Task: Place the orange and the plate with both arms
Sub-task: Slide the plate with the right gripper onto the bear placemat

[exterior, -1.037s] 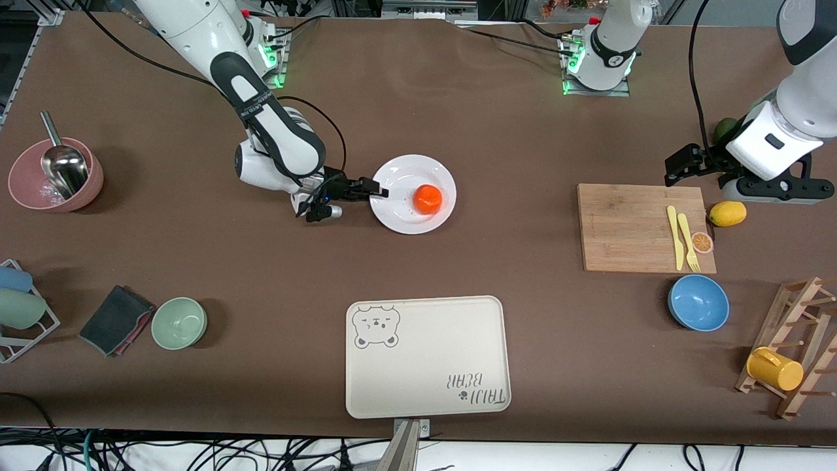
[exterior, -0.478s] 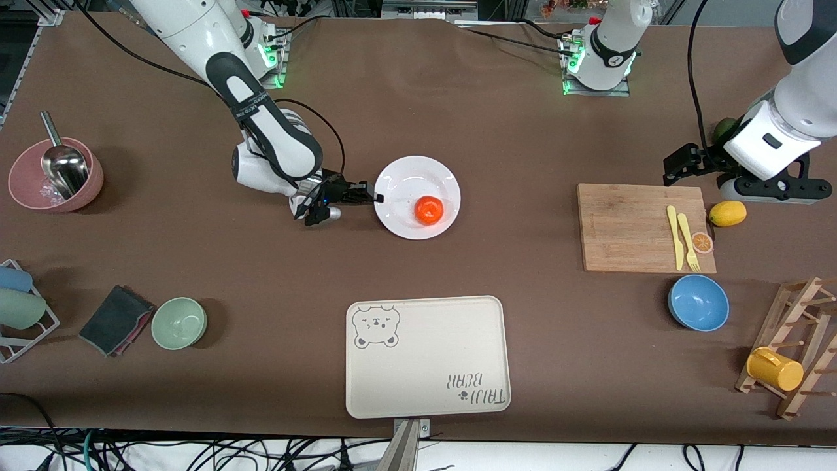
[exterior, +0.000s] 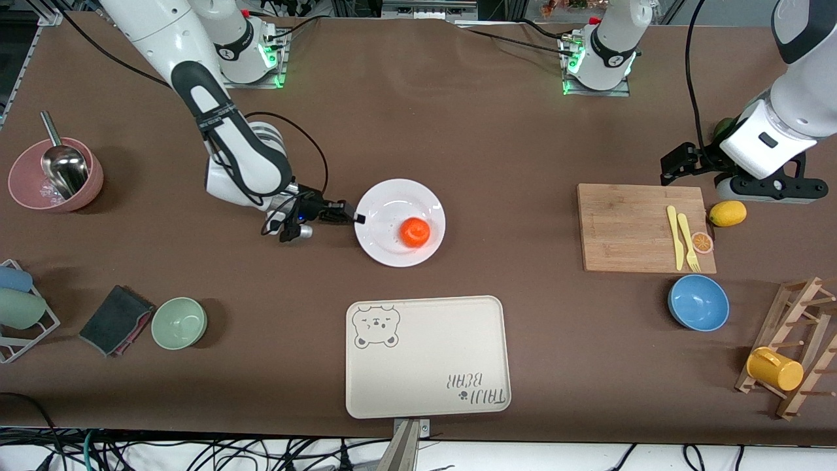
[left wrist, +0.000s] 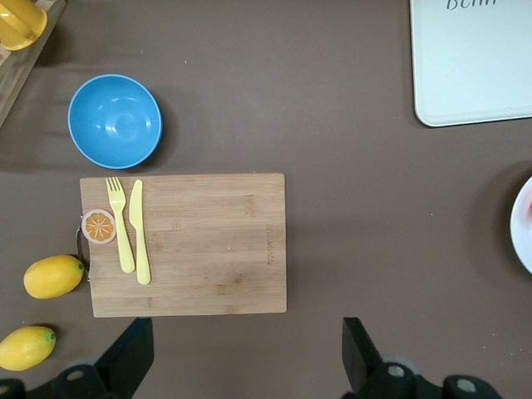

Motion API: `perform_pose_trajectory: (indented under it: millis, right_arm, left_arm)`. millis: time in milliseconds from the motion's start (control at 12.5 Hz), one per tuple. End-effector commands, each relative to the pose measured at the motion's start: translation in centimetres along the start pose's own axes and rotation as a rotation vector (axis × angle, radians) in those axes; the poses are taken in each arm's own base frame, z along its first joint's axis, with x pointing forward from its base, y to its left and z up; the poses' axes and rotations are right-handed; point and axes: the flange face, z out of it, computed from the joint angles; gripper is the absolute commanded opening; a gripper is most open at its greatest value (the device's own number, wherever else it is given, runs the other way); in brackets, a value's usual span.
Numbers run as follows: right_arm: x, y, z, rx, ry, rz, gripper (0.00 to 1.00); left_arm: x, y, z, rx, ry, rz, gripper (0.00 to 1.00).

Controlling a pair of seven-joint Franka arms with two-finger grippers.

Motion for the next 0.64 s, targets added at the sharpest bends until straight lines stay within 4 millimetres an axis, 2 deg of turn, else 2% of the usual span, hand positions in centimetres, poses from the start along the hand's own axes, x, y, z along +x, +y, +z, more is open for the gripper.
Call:
perform_pose_trajectory:
  millis: [0, 159, 319, 558]
  right_arm:
    - [2.9, -2.3, -1.2, 0.058, 0.054, 0.018, 0.00]
    - [6.0, -3.6, -3.3, 0.094, 0.115, 0.024, 0.00]
    - [9.0, -4.1, -3.9, 0.141, 0.147, 0.049, 0.00]
    - [14.3, -3.1, -3.1, 0.196, 0.209, 0.065, 0.00]
  left_arm:
    - [-0.4, 0.1, -0.7, -0.013, -0.001, 0.007, 1.00]
    - [-0.4, 0.1, -0.7, -0.013, -0.001, 0.007, 1.00]
    - [-0.3, 0.1, -0.7, -0.014, -0.001, 0.007, 1.00]
    - [-0.4, 0.1, -0.8, -0.014, 0.000, 0.005, 1.00]
